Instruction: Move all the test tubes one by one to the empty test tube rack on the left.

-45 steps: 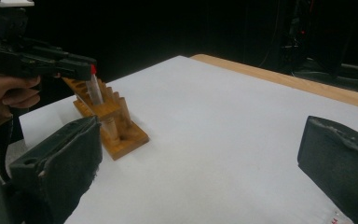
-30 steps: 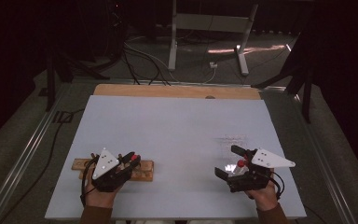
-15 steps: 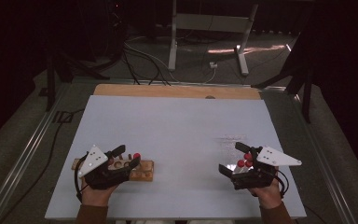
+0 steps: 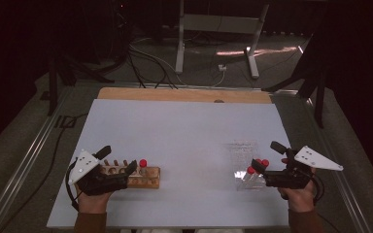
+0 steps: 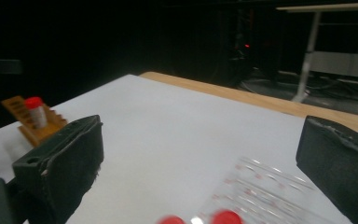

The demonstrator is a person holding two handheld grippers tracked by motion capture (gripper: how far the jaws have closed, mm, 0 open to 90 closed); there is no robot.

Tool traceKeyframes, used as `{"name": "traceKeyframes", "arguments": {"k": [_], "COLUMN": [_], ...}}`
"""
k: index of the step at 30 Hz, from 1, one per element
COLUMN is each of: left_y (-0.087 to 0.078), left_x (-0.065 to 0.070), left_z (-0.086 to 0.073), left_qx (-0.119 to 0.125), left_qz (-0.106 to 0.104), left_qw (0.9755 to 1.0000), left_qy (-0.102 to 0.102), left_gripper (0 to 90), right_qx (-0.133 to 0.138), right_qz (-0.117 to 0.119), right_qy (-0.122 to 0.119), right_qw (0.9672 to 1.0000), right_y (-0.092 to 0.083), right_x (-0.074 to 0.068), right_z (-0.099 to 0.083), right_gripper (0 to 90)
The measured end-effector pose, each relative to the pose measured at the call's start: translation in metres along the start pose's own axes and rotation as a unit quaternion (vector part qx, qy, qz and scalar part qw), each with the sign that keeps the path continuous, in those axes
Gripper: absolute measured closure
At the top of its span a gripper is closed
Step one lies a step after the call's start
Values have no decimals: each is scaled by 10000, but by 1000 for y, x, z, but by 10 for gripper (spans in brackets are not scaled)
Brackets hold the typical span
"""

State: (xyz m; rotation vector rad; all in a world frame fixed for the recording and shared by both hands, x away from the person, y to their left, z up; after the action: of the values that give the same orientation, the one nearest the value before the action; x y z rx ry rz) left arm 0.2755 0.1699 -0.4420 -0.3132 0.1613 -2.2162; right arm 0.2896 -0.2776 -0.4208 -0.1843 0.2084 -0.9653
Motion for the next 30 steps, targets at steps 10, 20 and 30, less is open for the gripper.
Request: {"name": "traceKeyframes", "arguments": {"k": [10, 20, 30], "left_y": [-3, -3, -1], "left_x": [-4, -4, -3], "left_z": [0, 0, -1], "left_qx": [31, 48, 16], "left_qz": [73, 84, 78], "left_qw": [10000, 10000, 10000], "left_qy": [5, -7, -19], "left_gripper": [5, 6, 6], "right_qx": [-191, -363, -525], "right_qz": [-319, -416, -127], "right_qy": [68, -24, -372], "right_qw": [9993, 9985, 9978], "right_y": [-11, -22, -19], "right_x": [25, 45, 45], "right_z": [-18, -41, -62], "right_gripper": [77, 228, 523]}}
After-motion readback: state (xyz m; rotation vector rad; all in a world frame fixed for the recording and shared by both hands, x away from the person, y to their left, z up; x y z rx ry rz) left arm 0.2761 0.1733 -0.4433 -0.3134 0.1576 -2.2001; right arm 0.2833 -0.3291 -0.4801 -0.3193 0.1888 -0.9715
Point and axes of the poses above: each handheld gripper's, and its own axes: y roughly forward along the jaws, z roughly out of its top, x roughly to its right, the point moved 6 cm from there along y, roughly forward along the jaws, and after that the axes turned 6 degrees about -z, right-handed, at the moved point
